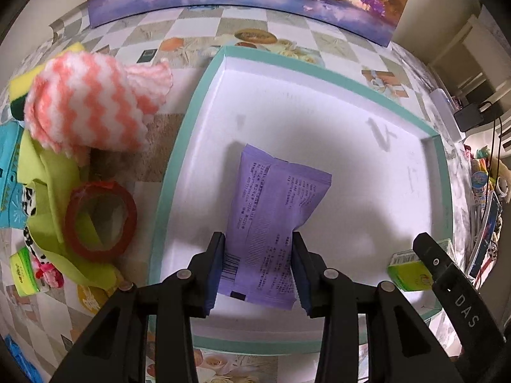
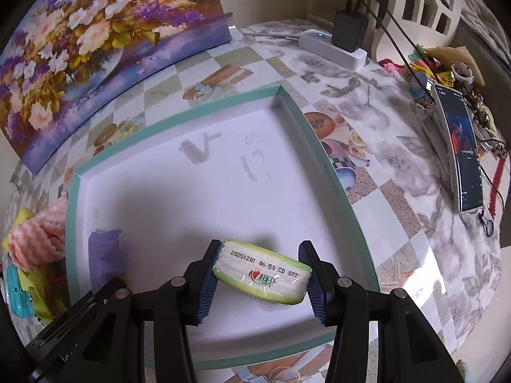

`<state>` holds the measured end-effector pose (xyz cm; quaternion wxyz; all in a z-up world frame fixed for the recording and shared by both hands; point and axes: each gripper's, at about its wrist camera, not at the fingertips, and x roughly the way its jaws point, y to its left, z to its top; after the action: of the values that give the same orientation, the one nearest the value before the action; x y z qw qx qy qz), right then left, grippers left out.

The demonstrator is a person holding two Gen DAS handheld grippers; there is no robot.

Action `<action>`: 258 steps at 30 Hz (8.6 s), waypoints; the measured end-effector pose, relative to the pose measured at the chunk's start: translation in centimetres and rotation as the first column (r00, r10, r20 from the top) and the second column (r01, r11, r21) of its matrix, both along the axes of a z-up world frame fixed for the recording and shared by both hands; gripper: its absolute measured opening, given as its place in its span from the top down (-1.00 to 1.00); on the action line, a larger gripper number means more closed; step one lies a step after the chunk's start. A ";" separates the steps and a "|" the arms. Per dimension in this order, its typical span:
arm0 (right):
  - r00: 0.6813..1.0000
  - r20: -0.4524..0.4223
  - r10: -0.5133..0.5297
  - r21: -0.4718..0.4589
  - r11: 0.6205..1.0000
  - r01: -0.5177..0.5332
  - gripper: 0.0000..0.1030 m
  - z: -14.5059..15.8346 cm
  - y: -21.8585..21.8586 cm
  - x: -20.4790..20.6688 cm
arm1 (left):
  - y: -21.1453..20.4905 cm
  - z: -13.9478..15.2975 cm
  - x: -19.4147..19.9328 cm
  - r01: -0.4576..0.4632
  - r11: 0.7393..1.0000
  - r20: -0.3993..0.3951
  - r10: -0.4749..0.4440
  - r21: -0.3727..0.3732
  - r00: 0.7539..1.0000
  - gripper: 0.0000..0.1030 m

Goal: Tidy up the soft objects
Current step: 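Lower purple packet into tray with left gripper while right gripper releases roll there, then move the left gripper back to the pile and grasp the green tissue pack, then grasp the red plush toy with the right gripper, then drop red plush toy into tray with right gripper while left gripper carries tissue pack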

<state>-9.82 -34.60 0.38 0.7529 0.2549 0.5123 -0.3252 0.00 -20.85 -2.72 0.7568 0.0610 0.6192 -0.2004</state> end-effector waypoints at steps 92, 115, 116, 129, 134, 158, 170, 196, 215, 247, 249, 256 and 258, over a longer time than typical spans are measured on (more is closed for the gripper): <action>0.820 0.116 0.561 0.099 0.815 -0.571 -1.00 1.2 21.1 5.9 | 25.8 -1.1 4.7 -0.421 0.906 -0.055 0.420 -0.026 0.906 -0.27; 0.714 0.204 0.669 0.115 0.708 -0.696 -0.45 0.7 23.6 7.8 | 28.1 0.0 4.1 -0.472 0.874 -0.055 0.469 -0.116 0.882 -0.26; 0.702 0.200 0.684 0.109 0.696 -0.709 -0.44 0.6 24.2 7.9 | 28.4 0.1 4.2 -0.477 0.870 -0.054 0.474 -0.120 0.879 -0.26; 0.577 0.163 0.801 0.113 0.565 -0.817 -0.11 -1.4 30.0 10.1 | 33.1 0.4 4.1 -0.559 0.814 -0.055 0.558 -0.162 0.828 -0.26; 0.573 0.115 0.811 0.110 0.563 -0.819 -0.11 -2.8 31.0 11.3 | 33.7 0.2 4.0 -0.567 0.804 -0.064 0.565 -0.178 0.822 -0.26; 0.530 0.007 0.848 -0.013 0.530 -0.848 0.11 -4.6 35.9 12.0 | 33.6 -0.6 3.3 -0.577 0.805 -0.069 0.574 -0.139 0.816 -0.26; 0.550 0.130 0.825 0.029 0.552 -0.834 0.13 0.0 32.2 8.3 | 33.3 0.3 1.8 -0.586 0.803 -0.038 0.585 -0.108 0.810 -0.26; 0.818 0.225 0.529 -0.064 0.846 -0.529 0.13 7.7 16.2 7.0 | 22.1 10.4 1.2 -0.390 0.917 0.188 0.398 -0.080 0.898 -0.26; 0.960 0.167 0.223 0.028 0.973 -0.231 0.13 5.5 2.8 5.8 | 6.2 10.8 3.9 -0.197 0.978 0.174 0.207 -0.074 0.963 -0.26; 0.999 0.033 0.034 0.050 0.998 -0.036 -0.29 1.3 -5.4 4.9 | -1.8 3.9 6.5 -0.099 0.994 0.066 0.102 -0.036 0.993 -0.58; 0.999 0.022 0.038 0.038 0.999 -0.039 -0.33 1.8 -5.3 4.9 | -1.4 4.4 6.5 -0.106 0.993 0.066 0.109 -0.043 0.992 -0.58; 0.999 -0.014 0.042 0.003 0.999 -0.042 -0.62 3.4 -4.9 4.5 | -0.1 5.9 6.6 -0.148 0.989 0.094 0.148 -0.009 0.985 -0.80; 0.999 -0.028 0.046 -0.008 0.999 -0.046 -0.79 3.6 -4.7 4.4 | 0.5 6.3 6.6 -0.179 0.984 0.114 0.177 0.003 0.978 -0.90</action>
<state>-5.40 -39.34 4.01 0.7541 0.2354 0.5270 -0.3134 6.63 -20.33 3.54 0.8050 0.0218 0.5797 -0.1240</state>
